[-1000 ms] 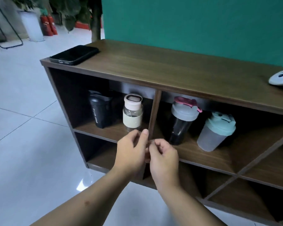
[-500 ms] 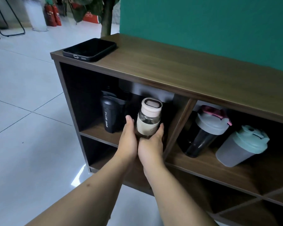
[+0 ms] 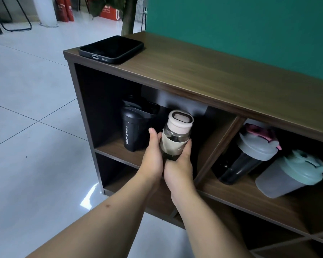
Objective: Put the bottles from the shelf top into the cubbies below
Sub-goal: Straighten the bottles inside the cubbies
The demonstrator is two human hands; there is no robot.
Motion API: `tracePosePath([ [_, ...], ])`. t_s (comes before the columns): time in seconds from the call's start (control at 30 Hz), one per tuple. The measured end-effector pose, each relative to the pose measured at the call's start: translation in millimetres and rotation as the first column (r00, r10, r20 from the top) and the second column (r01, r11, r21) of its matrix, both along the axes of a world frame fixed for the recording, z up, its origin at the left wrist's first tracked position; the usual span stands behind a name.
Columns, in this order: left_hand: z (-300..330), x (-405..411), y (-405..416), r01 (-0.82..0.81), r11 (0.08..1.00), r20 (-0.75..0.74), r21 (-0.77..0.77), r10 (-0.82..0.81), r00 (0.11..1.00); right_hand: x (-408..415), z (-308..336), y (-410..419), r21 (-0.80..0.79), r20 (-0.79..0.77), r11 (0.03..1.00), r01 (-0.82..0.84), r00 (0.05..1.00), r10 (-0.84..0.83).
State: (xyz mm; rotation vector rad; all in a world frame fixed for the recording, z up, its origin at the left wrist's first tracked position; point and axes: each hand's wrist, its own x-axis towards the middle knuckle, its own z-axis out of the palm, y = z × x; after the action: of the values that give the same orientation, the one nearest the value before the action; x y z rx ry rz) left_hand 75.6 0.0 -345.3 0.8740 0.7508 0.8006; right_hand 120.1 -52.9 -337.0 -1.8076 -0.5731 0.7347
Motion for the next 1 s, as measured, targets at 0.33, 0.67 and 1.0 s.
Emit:
tracePosePath([
  [0.33,-1,-38,9,-0.438,0.898,-0.167,0.04,0.438,0.883,-46,-13,10,0.12,0.043,0.979,0.165,0.984,-0.171],
  [0.67,2,-90,69,-0.298,0.953,-0.121,0.054,0.302,0.946,-56,-21,62,0.206,-0.086,0.971,-0.121,0.986,0.141],
  [1.0,-16,-90,82,-0.034,0.995,0.022,-0.092,0.036,0.999,-53,-33,73,0.235,-0.077,0.963,-0.135,0.985,0.157],
])
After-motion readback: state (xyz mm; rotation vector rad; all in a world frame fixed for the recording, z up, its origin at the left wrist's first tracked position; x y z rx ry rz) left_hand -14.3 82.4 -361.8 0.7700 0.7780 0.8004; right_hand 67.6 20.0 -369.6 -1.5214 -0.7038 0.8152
